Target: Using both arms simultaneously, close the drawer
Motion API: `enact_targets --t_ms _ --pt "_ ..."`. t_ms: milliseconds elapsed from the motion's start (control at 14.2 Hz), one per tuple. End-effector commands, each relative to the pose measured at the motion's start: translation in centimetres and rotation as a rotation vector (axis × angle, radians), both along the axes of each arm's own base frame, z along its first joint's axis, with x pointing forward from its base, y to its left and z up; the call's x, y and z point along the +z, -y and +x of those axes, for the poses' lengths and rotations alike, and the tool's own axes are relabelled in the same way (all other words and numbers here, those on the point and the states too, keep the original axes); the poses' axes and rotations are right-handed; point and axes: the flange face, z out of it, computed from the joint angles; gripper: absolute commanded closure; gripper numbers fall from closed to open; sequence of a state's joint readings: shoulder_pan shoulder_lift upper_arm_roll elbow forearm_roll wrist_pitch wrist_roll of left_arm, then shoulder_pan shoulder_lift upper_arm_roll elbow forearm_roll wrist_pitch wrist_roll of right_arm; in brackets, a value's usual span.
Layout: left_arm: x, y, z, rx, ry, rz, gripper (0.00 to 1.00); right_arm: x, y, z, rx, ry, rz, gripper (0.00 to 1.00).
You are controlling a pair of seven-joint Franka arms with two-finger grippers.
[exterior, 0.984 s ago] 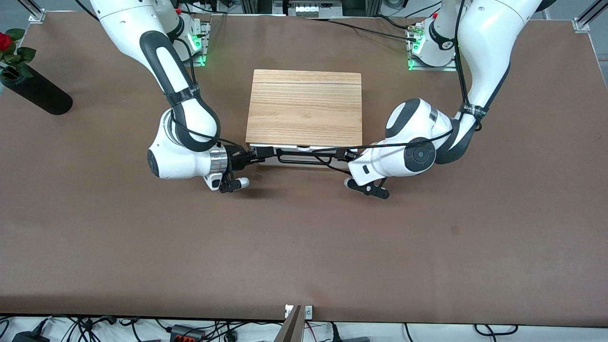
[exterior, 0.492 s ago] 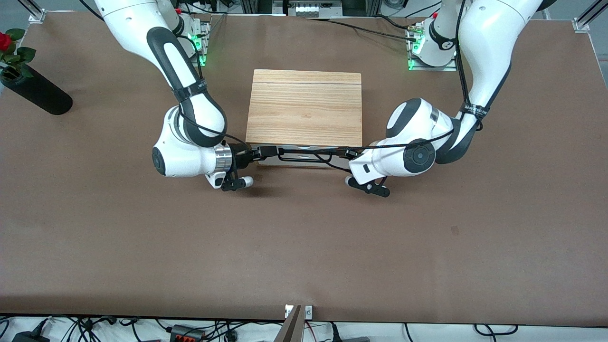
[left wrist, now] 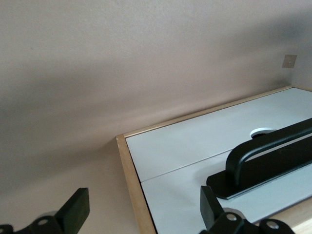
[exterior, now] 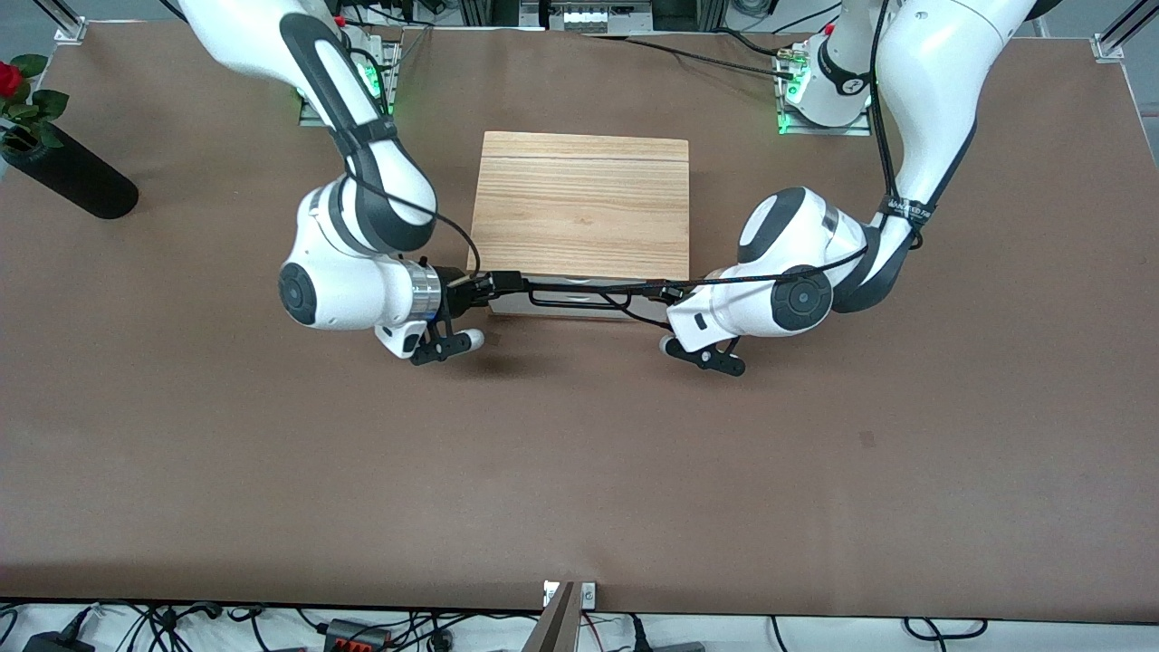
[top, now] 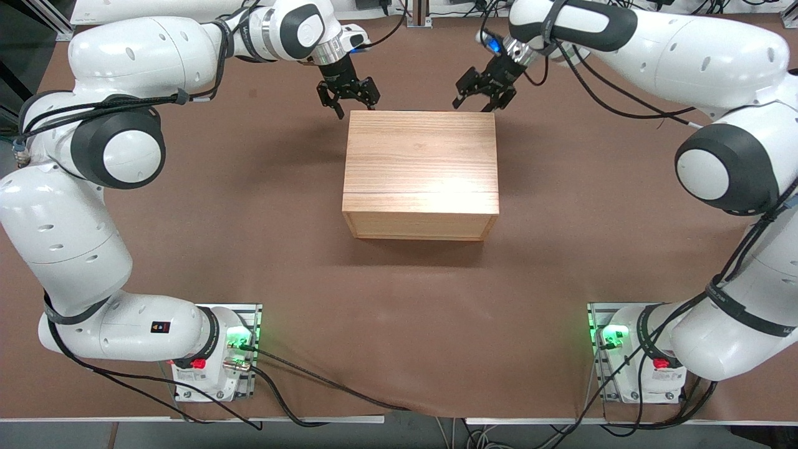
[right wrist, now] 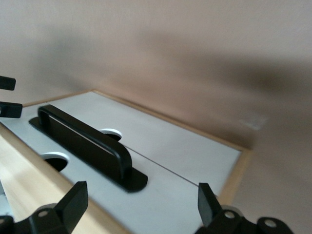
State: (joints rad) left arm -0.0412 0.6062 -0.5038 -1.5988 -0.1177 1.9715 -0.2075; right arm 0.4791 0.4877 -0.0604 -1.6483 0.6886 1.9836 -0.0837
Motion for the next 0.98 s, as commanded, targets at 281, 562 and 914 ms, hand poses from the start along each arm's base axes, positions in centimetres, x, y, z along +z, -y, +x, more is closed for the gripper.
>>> enact_targets --t_ms 281,562,914 --pt "4.5 -2.4 3.0 0.056 0.081 -0.016 0.00 9.3 10.5 2.3 0.041 0.148 -0.315 0.00" --pt "8.0 -6.8 5.3 0.108 0.148 0.018 0.00 15.9 18.1 2.3 0.084 0.086 -0.565 0.00" --pt "15.7 -14.6 5.7 0.180 0.138 0.121 0.00 23.2 23.2 1.6 0.052 0.022 -0.716 0.00"
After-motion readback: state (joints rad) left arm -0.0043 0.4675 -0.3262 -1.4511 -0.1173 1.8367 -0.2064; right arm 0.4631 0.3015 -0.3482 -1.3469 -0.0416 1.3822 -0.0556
